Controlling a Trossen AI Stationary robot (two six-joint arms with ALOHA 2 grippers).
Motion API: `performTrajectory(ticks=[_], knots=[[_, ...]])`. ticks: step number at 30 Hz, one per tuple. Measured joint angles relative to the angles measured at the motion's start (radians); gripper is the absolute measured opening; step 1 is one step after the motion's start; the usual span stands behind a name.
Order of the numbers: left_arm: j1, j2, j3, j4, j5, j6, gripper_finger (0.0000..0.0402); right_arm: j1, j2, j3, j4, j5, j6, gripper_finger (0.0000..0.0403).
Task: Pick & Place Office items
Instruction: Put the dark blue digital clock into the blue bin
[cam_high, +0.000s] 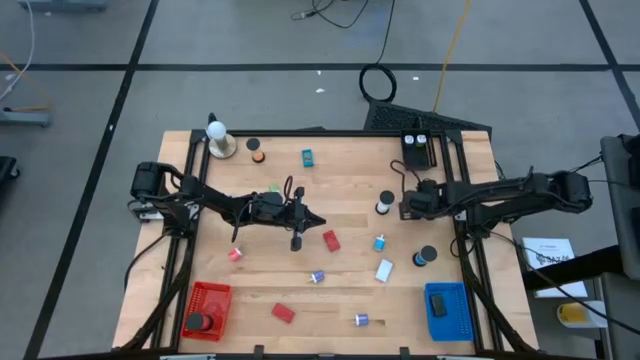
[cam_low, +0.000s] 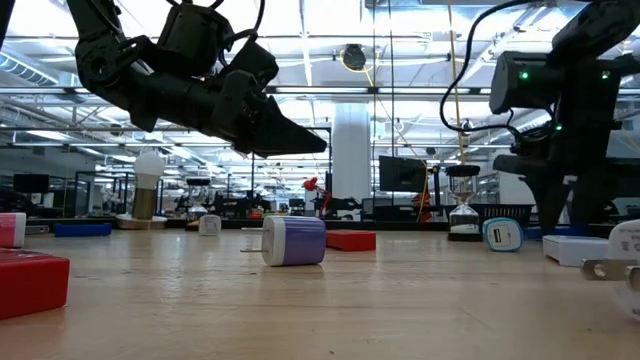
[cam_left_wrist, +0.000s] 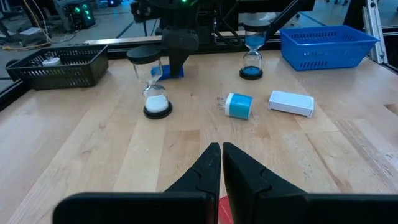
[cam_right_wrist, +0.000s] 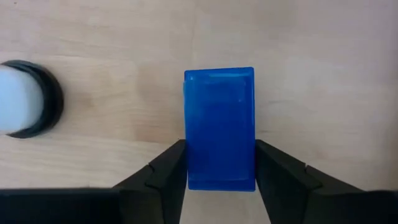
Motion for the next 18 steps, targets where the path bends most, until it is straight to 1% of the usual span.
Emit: performTrajectory(ticks=[3,6,10,14,18], knots=[[0.0,0.0,0.0,0.0,0.0,0.0,0.0026,0.0,-0.028,0.056,-0.057,-0.009,-0.012,0.0159],[0.0,0.0,0.0,0.0,0.0,0.0,0.0026,0.009,-0.035,0.134,-0.124,-0.045,-0.037,0.0156],[0.001,0.0,0.0,0.0,-0.001,0.0,0.0026,0.064,-0.031,0.262,-0.192,-0.069,-0.037,0.0158],[0.002,0.0,0.0,0.0,-0.002,0.0,0.0026,0.18,-0.026,0.375,-0.277,-0.08,0.052,0.0158],[0.002,0.0,0.0,-0.001,-0.001,0.0,0.0026,0.337,-0.019,0.465,-0.376,-0.099,0.222,0.0157]])
